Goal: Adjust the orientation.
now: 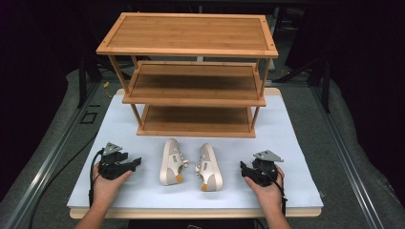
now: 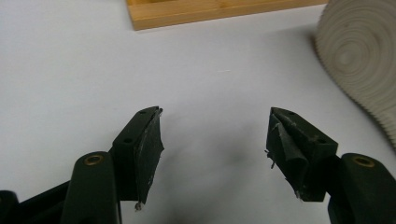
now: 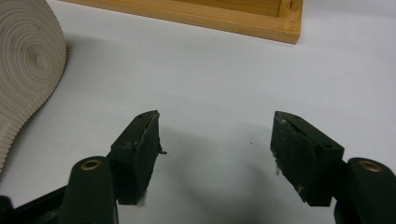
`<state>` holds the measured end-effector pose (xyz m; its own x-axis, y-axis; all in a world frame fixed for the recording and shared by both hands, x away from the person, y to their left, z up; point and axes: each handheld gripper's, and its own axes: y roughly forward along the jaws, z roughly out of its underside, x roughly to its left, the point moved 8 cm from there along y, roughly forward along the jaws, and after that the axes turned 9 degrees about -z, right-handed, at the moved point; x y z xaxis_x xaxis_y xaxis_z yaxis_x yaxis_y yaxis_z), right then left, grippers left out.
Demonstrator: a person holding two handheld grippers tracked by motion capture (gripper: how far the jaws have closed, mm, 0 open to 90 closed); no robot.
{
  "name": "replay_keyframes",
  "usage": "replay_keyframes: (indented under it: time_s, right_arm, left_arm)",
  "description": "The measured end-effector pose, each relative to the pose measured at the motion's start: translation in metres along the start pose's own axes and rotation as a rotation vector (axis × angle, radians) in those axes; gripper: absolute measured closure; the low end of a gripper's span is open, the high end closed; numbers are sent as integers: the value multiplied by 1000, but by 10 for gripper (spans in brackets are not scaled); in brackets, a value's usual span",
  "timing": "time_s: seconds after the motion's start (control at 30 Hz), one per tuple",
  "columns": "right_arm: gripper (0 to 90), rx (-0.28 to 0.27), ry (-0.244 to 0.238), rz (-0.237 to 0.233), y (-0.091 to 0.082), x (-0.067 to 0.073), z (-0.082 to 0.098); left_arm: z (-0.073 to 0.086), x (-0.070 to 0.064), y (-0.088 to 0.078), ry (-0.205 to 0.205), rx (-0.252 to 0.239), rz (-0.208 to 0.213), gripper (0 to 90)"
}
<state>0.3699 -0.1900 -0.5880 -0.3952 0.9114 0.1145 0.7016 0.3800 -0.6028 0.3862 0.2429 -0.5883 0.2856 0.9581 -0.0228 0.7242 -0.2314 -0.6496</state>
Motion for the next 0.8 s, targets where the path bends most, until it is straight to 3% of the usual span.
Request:
replay_keyframes:
  time_s: [0.1,0.23,0.43,0.57,0.8]
  right_arm:
    - [341,-5,-2,-12,-1,2,0]
    - [342,6,-16,-13,0,5,1]
    - [336,-10,-37,-23,-5,12,-2]
    - [333,-7,-32,-10,-7,14,-1]
    - [334,11,-36,-25,-4,17,-1]
  left_arm:
    - [-1,-7,-2,-3,-13,25,398]
    - [-4,-13,-6,23,-41,24,412]
    - [-1,-22,-10,48,-27,50,445]
    - [0,-26,-11,45,-24,66,451]
    - [1,-28,-11,29,-18,86,474]
